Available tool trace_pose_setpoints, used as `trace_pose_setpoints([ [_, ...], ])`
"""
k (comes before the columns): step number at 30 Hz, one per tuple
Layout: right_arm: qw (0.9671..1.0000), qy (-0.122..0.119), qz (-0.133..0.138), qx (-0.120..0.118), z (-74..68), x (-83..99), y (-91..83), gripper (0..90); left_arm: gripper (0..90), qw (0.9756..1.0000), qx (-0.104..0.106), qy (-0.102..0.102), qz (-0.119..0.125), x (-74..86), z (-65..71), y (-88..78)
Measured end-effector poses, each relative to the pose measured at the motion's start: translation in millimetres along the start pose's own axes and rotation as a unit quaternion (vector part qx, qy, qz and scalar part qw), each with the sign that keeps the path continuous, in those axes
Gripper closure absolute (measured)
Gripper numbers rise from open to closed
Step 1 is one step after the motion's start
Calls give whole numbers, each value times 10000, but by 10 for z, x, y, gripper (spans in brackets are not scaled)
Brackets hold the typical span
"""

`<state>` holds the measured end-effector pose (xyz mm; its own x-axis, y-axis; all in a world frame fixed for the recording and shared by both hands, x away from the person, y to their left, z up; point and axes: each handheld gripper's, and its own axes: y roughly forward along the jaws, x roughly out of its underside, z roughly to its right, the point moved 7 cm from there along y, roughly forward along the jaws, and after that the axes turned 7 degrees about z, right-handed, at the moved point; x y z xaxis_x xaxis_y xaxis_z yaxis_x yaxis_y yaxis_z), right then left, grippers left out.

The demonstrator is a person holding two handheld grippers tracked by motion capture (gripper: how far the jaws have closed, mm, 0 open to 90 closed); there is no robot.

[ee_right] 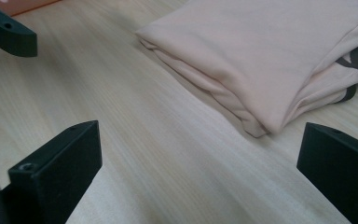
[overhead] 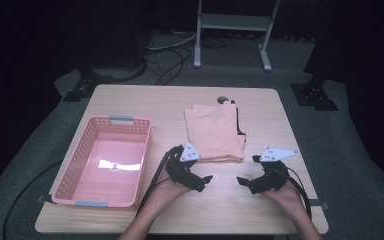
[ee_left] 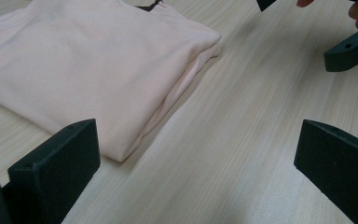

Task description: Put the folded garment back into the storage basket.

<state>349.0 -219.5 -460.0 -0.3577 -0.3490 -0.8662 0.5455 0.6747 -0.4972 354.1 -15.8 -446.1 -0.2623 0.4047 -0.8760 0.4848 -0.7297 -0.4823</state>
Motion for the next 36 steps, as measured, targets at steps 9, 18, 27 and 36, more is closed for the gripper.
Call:
trace_pose_setpoints([
  [9, 9999, 6, 65, -155, 48, -191, 116, 1, 0, 10000, 90, -24, -5, -82, -82, 28],
  [18, 9996, -31, -101, -252, 75, -184, 307, 0, 0, 9996, 275, -45, 56, -87, -121, 76],
  [27, 9987, 32, -354, -364, 81, -84, 472, 0, 0, 9991, 401, -92, -23, -24, -126, 233],
  [36, 9976, 81, -582, -361, 93, 2, 567, 0, 0, 9985, 495, -172, -182, 51, -138, 311],
])
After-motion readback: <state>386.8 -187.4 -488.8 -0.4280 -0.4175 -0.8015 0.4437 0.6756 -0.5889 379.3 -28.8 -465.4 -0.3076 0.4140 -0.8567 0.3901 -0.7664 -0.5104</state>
